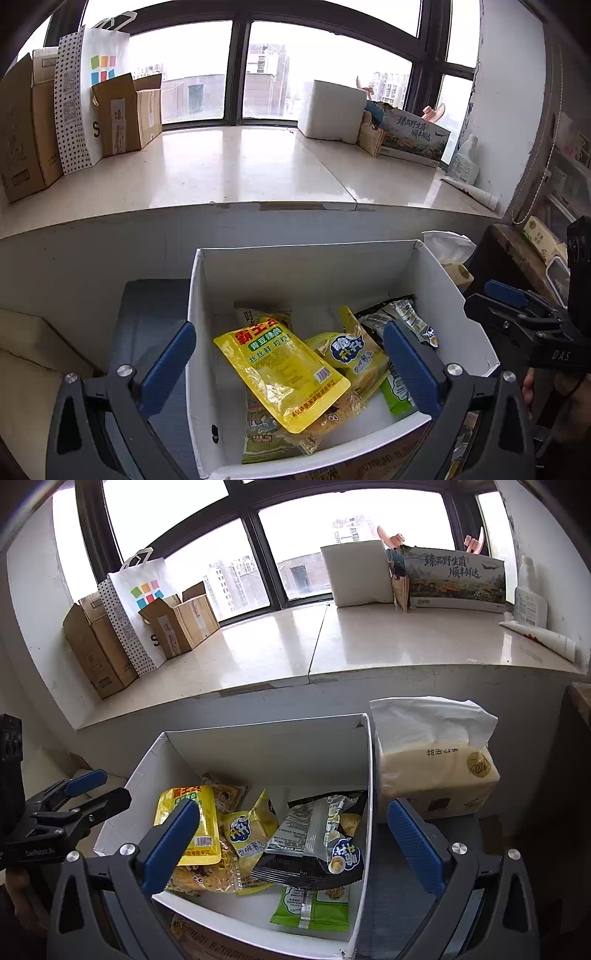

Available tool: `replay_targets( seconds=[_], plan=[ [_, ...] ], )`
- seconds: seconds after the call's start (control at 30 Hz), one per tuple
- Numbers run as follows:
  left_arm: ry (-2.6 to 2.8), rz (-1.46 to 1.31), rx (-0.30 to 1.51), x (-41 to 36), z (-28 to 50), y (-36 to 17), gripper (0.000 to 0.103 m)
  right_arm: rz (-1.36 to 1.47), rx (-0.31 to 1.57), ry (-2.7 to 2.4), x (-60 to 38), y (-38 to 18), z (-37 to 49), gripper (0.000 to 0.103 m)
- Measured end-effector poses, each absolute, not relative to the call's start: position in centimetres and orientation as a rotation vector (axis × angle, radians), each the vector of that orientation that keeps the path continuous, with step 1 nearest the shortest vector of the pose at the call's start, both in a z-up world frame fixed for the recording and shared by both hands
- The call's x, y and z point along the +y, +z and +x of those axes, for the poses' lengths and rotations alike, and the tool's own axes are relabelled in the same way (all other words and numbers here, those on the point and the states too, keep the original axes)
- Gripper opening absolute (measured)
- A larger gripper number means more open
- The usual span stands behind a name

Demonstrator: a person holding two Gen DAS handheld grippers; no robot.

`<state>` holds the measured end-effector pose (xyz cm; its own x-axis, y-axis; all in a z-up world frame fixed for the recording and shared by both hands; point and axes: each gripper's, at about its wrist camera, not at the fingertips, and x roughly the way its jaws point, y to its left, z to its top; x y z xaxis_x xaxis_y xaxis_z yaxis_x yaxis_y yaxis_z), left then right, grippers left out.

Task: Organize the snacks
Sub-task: 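Drop the silver bag into the box with right tool while left tool drops yellow bag, then move both tools back from the box toward the remaining snacks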

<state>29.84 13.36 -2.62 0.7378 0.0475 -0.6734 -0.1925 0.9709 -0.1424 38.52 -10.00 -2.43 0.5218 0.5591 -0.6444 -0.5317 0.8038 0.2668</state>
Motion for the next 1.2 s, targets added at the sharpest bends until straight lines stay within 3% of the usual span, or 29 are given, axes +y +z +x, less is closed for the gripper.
replay_targets(
  seconds=[0.23,0.67,0.97,1.2],
  plan=[
    [0.136,-0.193,0.685,12.8,26.7,-0.8,0.103,0.078,0.728,0.719,-10.6,-0.2,36.0,0.103],
    [0.064,-0.176,0.594,7.8,12.1,0.4,0.103,0.022,0.565,0.875,-14.7,3.1,23.6,0.103],
    [0.069,-0.294,0.657,5.3,4.6,-3.6,0.103,0.011,0.584,0.823,-18.2,-3.7,15.5,0.103],
    [0.062,-0.335,0.698,5.1,3.8,-5.1,0.103,-0.008,0.716,0.859,-16.5,-8.4,15.3,0.103]
  ],
)
